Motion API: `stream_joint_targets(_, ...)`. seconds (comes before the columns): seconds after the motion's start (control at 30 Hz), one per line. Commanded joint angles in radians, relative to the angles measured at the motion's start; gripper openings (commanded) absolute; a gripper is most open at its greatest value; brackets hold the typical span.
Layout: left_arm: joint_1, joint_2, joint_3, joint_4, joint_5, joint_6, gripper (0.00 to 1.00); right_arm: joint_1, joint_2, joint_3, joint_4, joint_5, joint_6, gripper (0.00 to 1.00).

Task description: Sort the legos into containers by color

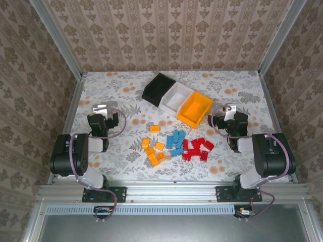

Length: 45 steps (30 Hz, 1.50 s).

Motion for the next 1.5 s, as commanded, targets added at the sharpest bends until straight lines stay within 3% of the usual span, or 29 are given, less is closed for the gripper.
stream_joint_targets(0.0,0.002,-0.021,-0.005,-0.003,0.015,0.017,1.0,-0.003,-0.008,0.02,-0.004,0.078,0.035,1.0)
stream_joint_targets(0.2,-0.003,-0.024,-0.005,0.002,-0.009,0.023,1.0,-0.002,-0.017,0.023,-0.018,0.11,0.044,1.0)
stream_joint_targets(0.3,-0.015,-0.064,0.025,-0.08,-0.071,0.014,1.0,0.007,-0.062,0.064,-0.132,0.182,0.062,1.0)
stream_joint_targets(0.43,-0.03,-0.159,0.172,-0.409,-0.168,-0.008,1.0,0.001,-0.11,0.312,-0.604,0.329,0.136,1.0)
stream_joint_targets(0.57,-0.036,-0.179,0.436,-0.893,-0.203,-0.107,1.0,-0.022,-0.109,0.477,-0.823,0.298,0.251,1.0)
stream_joint_targets(0.67,-0.037,-0.115,0.658,-1.223,-0.164,-0.162,1.0,-0.059,-0.085,0.597,-0.992,0.246,0.353,1.0)
stream_joint_targets(0.8,-0.046,-0.058,0.818,-1.439,-0.071,-0.245,1.0,-0.096,-0.044,0.72,-1.147,0.161,0.417,1.0)
stream_joint_targets(0.93,-0.049,-0.076,0.867,-1.513,0.001,-0.356,1.0,-0.098,-0.009,0.816,-1.253,0.077,0.45,1.0)
stream_joint_targets(1.17,-0.085,-0.111,0.902,-1.503,0.228,-0.391,1.0,-0.096,0.024,0.938,-1.405,-0.051,0.491,1.0)
stream_joint_targets(1.33,-0.128,-0.076,0.943,-1.517,0.357,-0.446,1.0,-0.071,0.054,1.076,-1.625,-0.105,0.499,0.98)
stream_joint_targets(1.47,-0.211,-0.031,0.988,-1.55,0.399,-0.446,0.99,-0.005,0.072,1.163,-1.809,-0.104,0.459,0.98)
